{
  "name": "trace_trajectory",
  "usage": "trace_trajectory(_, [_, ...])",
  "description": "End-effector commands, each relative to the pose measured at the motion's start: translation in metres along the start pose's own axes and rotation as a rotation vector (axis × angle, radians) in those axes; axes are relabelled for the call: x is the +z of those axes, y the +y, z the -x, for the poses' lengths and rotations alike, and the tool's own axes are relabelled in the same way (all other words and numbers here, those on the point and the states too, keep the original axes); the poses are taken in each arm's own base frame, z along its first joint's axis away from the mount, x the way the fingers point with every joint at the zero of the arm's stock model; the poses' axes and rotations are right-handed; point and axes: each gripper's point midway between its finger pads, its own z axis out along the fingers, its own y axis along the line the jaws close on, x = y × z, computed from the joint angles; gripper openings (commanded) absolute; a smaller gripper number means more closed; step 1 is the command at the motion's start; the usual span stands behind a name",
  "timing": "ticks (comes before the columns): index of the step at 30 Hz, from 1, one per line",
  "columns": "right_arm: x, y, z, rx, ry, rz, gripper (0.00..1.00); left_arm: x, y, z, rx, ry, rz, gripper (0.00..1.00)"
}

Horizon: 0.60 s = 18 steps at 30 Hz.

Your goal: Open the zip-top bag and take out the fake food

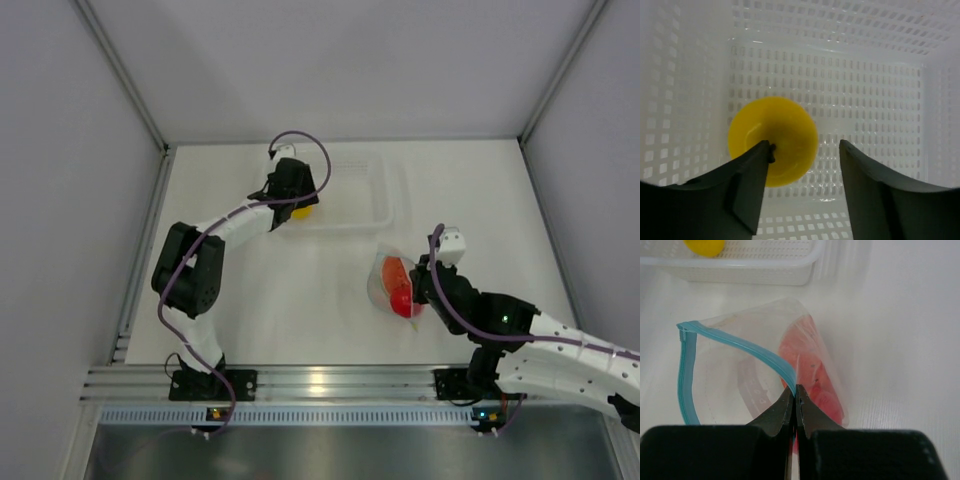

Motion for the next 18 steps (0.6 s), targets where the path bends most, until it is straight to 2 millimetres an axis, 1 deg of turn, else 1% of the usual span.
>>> trace_trajectory(1, [-0.001,-0.006,0.003,0.013,-0.012,-0.024,0.00,-0.006,-0.016,0.022,-0.010,-0.036,-0.054,0.68])
trace_trajectory(2, [0.000,-0.006,0.003,0.011,-0.009,-0.023,0.00,-0.007,-0.017,0.023,-0.010,-0.036,-0.060,0.72])
trace_trajectory(4, [0.000,-0.003,0.003,0.012,-0.006,-0.016,0.00,-0.016,-0.022,0.030,-0.023,-0.046,-0.084,0.74])
trace_trajectory(5, [0.000,-0.002,0.004,0.011,-0.005,-0.014,0.00,-0.018,-0.022,0.029,-0.022,-0.042,-0.092,0.76])
trace_trajectory(6, [0.000,-0.001,0.005,0.014,-0.006,-0.009,0.00,-0.022,-0.024,0.031,-0.029,-0.047,-0.102,0.76])
trace_trajectory(7, [0.000,0.000,0.006,0.016,-0.004,-0.008,0.00,-0.031,-0.031,0.037,-0.034,-0.051,-0.134,0.77])
trace_trajectory(9, [-0.001,0.002,0.009,0.028,-0.010,0.000,0.00,-0.037,-0.035,0.038,-0.048,-0.046,-0.161,0.97])
trace_trajectory(10, [-0.001,0.002,0.009,0.030,-0.010,0.002,0.00,-0.041,-0.038,0.039,-0.051,-0.043,-0.183,0.98])
trace_trajectory(11, [-0.002,0.004,0.011,0.042,-0.016,0.007,0.00,-0.050,-0.043,0.046,-0.061,-0.057,-0.203,0.98])
trace_trajectory(12, [-0.002,0.004,0.012,0.045,-0.018,0.009,0.00,-0.054,-0.043,0.045,-0.072,-0.056,-0.207,0.98])
trace_trajectory(14, [-0.002,0.005,0.013,0.046,-0.023,0.008,0.00,-0.066,-0.044,0.055,-0.075,-0.088,-0.213,0.98])
trace_trajectory(16, [-0.001,0.005,0.014,0.043,-0.024,0.004,0.00,-0.077,-0.048,0.057,-0.074,-0.100,-0.227,0.98])
trace_trajectory(17, [0.001,0.005,0.012,0.036,-0.021,0.002,0.00,-0.088,-0.051,0.064,-0.077,-0.118,-0.245,0.98])
trace_trajectory(18, [0.002,0.006,0.012,0.035,-0.019,0.001,0.00,-0.093,-0.052,0.060,-0.075,-0.113,-0.255,0.98])
